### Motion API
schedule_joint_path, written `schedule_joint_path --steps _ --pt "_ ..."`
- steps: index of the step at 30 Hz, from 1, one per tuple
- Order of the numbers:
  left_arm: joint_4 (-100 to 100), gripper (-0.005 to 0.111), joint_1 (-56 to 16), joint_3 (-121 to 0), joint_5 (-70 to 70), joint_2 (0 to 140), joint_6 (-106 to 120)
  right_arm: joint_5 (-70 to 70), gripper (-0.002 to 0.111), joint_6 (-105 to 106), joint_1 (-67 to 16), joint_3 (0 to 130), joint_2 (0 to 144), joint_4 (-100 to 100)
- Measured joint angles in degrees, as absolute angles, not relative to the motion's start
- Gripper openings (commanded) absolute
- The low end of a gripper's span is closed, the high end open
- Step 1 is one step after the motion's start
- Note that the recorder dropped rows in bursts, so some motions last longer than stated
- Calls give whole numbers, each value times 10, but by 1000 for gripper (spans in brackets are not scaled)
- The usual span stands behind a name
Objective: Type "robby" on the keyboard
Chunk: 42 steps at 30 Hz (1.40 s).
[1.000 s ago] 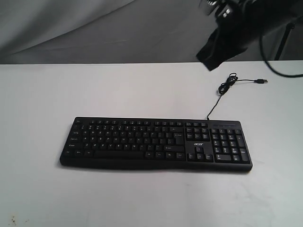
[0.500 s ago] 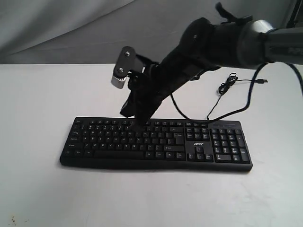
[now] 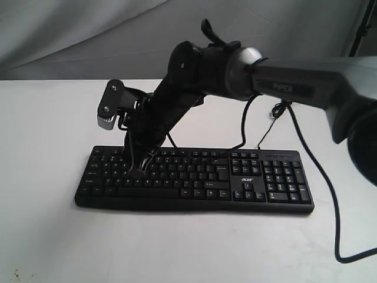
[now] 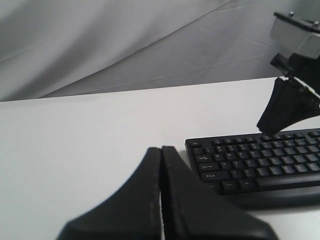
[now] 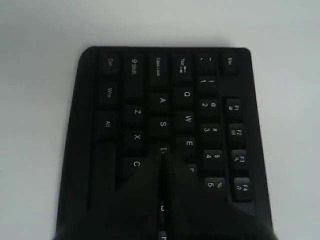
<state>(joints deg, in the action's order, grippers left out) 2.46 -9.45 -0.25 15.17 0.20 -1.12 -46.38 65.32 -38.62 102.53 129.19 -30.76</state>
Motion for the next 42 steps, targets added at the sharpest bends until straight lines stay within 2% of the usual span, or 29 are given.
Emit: schedule_joint_path --steps 15,20,42 --pt "25 0 -95 -2 152 2 -11 -406 0 610 -388 1040 1320 -266" --pt "25 0 -95 -2 152 2 -11 -470 0 585 -386 1122 1361 -262" --pt "25 0 -95 -2 152 2 -11 -494 0 583 -384 1127 1387 -253"
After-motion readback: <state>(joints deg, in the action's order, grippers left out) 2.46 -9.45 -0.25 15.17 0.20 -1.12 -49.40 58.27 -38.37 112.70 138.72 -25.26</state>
